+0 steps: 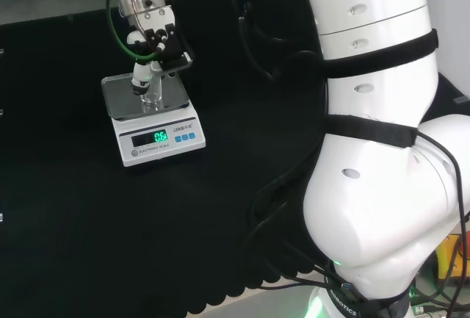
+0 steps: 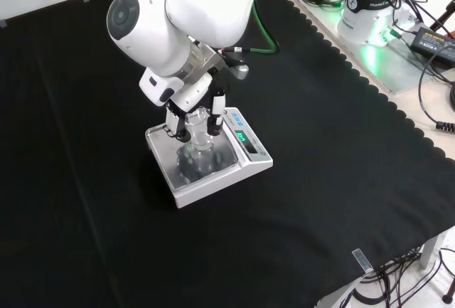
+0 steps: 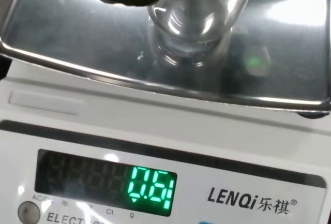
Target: Put the beaker on the electronic balance.
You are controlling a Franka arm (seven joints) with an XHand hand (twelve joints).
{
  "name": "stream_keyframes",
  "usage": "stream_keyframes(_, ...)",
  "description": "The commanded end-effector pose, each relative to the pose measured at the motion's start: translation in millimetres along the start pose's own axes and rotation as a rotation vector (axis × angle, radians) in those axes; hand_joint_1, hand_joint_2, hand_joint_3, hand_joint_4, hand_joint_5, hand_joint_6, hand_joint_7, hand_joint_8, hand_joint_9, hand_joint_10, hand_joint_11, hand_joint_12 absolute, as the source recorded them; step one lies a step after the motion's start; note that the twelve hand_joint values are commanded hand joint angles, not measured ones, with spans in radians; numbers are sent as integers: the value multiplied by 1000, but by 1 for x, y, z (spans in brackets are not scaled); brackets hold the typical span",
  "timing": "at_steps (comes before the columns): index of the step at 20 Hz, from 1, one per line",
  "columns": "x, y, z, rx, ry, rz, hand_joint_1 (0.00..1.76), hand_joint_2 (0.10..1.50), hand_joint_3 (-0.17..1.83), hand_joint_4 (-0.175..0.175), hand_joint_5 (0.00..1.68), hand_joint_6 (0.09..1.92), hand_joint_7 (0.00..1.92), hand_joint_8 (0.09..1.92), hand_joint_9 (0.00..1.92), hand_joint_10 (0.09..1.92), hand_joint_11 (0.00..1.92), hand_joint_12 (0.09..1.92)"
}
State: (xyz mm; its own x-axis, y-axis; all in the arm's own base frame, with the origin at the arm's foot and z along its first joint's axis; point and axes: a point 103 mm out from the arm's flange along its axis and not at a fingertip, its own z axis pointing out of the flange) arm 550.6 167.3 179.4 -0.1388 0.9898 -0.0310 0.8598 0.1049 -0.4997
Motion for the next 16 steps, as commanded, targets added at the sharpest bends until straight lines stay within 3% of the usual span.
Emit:
stream_keyframes(1, -1, 0, 6, -26, -12, -2, 1026, 1239, -175, -175, 745, 731, 763, 823, 1036, 487, 1125, 870)
stream_keyframes(7, -1, -3, 8, -16, -15, -9, 1012, 1236, -175, -175, 705, 734, 715, 845, 954, 562, 1063, 924)
stream_keyframes(11, 2, -5, 10, -19, -5, -13, 962, 1212, -175, -175, 614, 686, 622, 850, 780, 665, 883, 1055)
stream_keyframes(13, 5, -5, 8, -23, -4, -15, 922, 1193, -175, -175, 535, 609, 538, 847, 656, 721, 752, 1157)
stream_keyframes(16, 10, -7, 2, -26, -18, -21, 863, 1148, -175, -175, 399, 317, 316, 824, 407, 807, 570, 1262)
